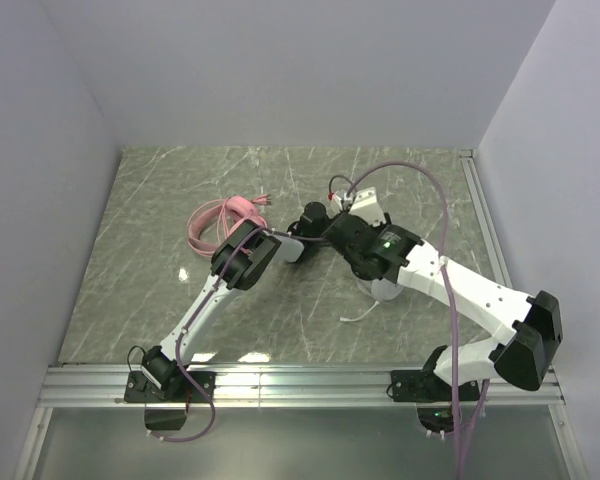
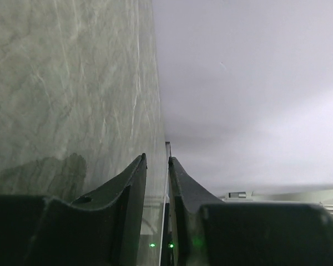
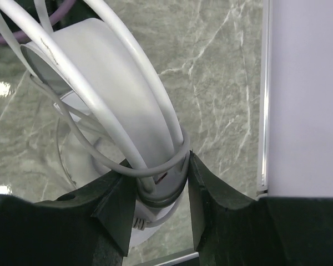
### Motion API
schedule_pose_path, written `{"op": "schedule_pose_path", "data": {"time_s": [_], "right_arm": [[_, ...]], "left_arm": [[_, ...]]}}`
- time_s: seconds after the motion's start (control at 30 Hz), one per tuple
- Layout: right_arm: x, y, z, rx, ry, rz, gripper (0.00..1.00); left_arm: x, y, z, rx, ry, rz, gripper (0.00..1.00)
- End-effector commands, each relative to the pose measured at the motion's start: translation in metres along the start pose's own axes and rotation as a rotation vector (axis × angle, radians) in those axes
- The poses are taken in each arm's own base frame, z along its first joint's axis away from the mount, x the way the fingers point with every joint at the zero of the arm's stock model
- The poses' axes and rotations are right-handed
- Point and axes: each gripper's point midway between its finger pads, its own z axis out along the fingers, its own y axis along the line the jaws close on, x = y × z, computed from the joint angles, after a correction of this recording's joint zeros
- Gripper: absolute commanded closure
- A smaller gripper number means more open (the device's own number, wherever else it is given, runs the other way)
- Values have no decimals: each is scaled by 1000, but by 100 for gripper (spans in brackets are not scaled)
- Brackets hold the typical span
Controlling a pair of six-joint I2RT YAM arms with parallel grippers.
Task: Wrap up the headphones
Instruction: Place the headphones on the table, then pass the headphones from the right arm to the left
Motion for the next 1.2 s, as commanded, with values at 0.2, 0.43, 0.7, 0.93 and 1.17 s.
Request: {"op": "schedule_pose_path", "data": {"time_s": [0.2,0.43,0.7,0.93,1.17], "right_arm": [[11,26,-11,222,-141,-195,100],[31,49,-18,324,-205,-297,99],[28,51,-24,264,-208,-252,99],[29,59,-29,104,-195,-151,100],[35,49,-25,133,-217,-131,100]], "left_arm": [[3,64,-13,-141,76,-55,72],[-7,64,-25,-148,97,-43,72],[-14,48,-46,-145,93,1,72],[-33,-16,-62,-161,37,143,70],[-54,-71,-97,-169,-65,233,61]]}}
